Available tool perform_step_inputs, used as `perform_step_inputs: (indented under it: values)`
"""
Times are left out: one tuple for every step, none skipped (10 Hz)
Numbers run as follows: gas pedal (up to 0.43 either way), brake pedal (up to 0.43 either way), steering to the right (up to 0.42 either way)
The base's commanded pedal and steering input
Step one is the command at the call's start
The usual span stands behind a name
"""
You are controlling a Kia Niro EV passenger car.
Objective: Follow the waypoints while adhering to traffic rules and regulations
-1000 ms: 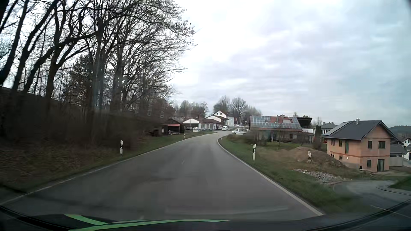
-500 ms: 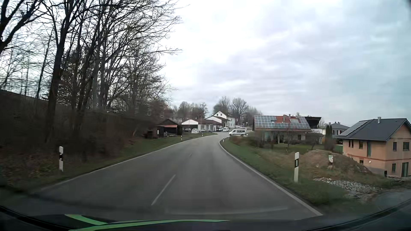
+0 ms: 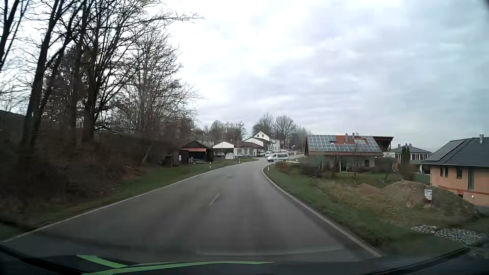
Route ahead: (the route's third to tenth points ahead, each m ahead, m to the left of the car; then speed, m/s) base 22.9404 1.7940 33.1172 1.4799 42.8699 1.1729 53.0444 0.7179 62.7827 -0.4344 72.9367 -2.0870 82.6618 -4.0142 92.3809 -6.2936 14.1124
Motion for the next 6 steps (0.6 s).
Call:
perform_step_inputs:
  values:
    - [0.039,0.0,0.004]
    - [0.039,0.0,0.004]
    - [0.039,0.0,0.004]
    - [0.039,0.0,0.004]
    - [0.039,0.0,0.004]
    - [0.047,0.0,0.005]
